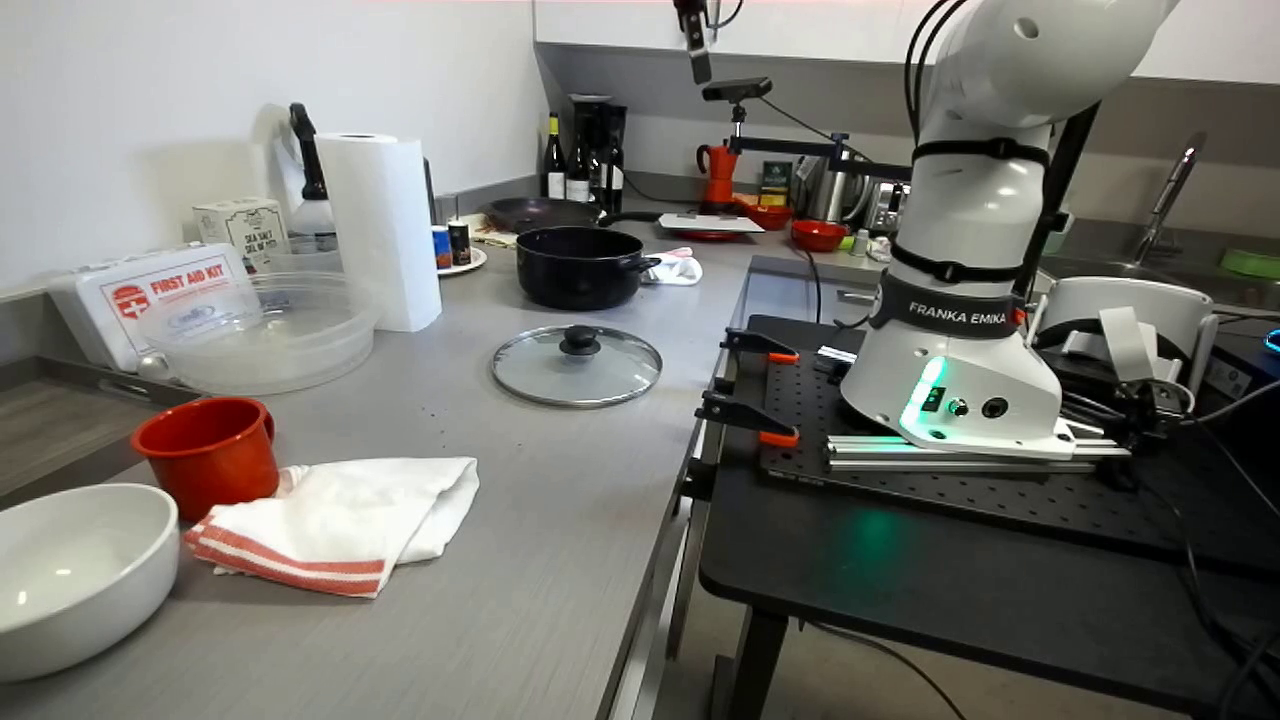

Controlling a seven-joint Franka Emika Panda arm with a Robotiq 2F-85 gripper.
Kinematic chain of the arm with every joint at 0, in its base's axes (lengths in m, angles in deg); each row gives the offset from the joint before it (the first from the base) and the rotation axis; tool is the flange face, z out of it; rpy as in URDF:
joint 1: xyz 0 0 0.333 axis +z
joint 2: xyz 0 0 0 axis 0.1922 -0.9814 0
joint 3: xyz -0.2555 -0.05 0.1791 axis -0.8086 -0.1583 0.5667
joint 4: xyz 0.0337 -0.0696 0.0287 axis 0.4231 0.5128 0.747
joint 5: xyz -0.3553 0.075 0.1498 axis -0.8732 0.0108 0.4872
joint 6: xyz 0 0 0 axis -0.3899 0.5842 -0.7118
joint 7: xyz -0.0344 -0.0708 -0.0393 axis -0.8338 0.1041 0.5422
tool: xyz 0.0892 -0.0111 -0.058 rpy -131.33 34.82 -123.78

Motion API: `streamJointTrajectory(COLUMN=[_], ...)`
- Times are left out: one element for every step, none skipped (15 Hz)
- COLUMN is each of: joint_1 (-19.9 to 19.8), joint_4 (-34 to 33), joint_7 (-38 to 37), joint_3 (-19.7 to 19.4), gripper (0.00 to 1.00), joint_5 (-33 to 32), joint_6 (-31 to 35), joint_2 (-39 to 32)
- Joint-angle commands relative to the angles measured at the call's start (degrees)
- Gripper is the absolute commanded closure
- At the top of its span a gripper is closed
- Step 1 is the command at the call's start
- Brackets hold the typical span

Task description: Put the glass lid on the black pot

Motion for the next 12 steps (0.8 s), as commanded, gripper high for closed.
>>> streamJointTrajectory(joint_1=[-0.22,-0.21,-0.28,-0.3,-0.37,-0.42,-0.46,-0.55,-0.61,-0.69,-0.75,-0.84], joint_4=[-1.77,-1.86,-1.88,-1.81,-1.85,-1.8,-1.76,-1.64,-1.64,-1.65,-1.63,-1.63], joint_7=[2.17,2.51,2.75,3.25,3.61,4.01,4.4,4.59,4.83,4.91,4.96,4.85], joint_3=[0.38,0.48,0.64,0.72,0.83,0.96,1.1,1.31,1.44,1.62,1.86,2.1], gripper=[0.0,0.0,0.0,0.0,0.0,0.0,0.0,0.0,0.0,0.0,0.0,0.0], joint_5=[0.53,0.72,0.66,0.87,1.02,1.13,1.27,1.19,1.32,1.35,1.21,1.08], joint_6=[3.5,4.6,5.9,7.21,8.21,9.31,10.34,11.67,12.76,13.92,15.44,17.06], joint_2=[-6.19,-7.55,-8.71,-9.92,-11.12,-12.34,-13.41,-14.34,-15.45,-16.46,-17.44,-18.42])
